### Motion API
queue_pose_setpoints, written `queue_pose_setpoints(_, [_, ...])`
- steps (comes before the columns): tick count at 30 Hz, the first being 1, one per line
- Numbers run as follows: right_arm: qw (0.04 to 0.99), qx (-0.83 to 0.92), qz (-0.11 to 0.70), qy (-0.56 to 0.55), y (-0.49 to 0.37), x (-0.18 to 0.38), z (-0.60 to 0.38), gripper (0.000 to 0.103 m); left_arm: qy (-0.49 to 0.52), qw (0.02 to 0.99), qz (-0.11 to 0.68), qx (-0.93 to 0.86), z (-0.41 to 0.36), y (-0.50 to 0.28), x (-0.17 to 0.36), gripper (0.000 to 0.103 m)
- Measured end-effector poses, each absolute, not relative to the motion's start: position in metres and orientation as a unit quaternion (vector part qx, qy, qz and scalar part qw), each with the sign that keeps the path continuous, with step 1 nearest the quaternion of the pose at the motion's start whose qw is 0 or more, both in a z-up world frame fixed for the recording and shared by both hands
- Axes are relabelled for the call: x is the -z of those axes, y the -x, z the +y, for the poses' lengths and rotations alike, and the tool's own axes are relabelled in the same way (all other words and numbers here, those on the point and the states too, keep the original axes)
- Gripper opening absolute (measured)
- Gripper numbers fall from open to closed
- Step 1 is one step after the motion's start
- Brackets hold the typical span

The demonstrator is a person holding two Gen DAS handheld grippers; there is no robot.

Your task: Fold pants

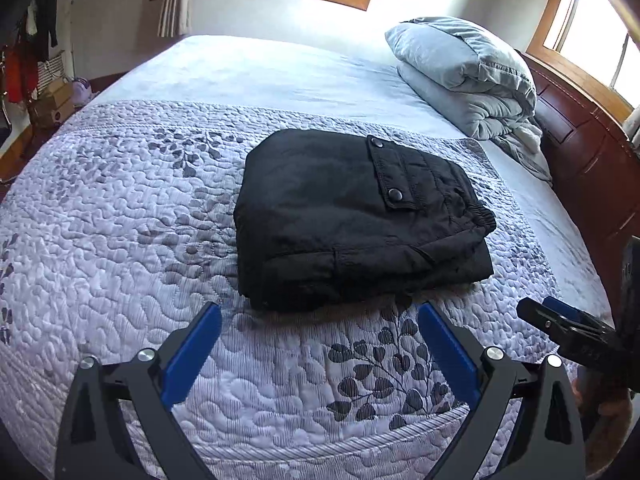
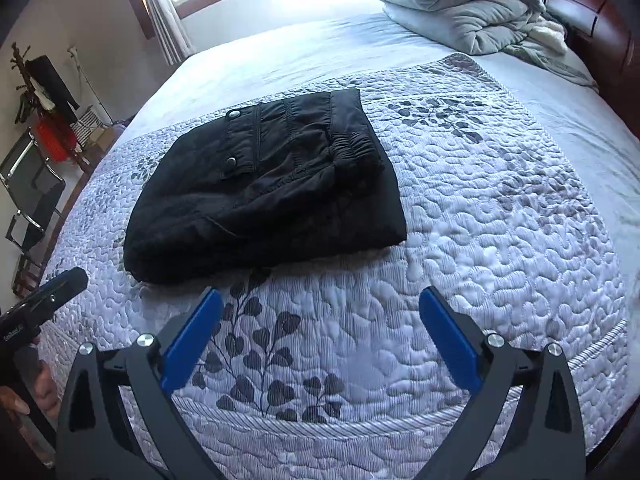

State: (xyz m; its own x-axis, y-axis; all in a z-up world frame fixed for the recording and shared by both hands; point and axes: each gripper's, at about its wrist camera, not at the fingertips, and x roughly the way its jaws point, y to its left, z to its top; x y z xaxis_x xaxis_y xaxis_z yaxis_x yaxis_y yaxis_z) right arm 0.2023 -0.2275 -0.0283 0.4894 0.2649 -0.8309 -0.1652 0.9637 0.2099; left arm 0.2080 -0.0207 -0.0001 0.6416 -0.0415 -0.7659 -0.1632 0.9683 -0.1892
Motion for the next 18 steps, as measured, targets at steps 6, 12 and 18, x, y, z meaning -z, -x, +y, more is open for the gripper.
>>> queue_pose_setpoints(6, [0.862,-0.122,0.490,-0.051,-0.189,0.017,-0.227,0.099,0.099,0.901,0.421,-0.036,-0.034,-0.194,-0.015,0.099])
queue_pose_setpoints(12, [0.869,-0.109,0.482,-0.032,-0.181,0.006,-0.224,0.099,0.073,0.904,0.420,-0.033,-0.046,-0.186,-0.024,0.099])
queue_pose_setpoints(18, [0.868,-0.105,0.484,-0.029,-0.180,0.007,-0.224,0.100,0.063,0.906,0.417,-0.036,-0.047,-0.182,-0.029,0.099])
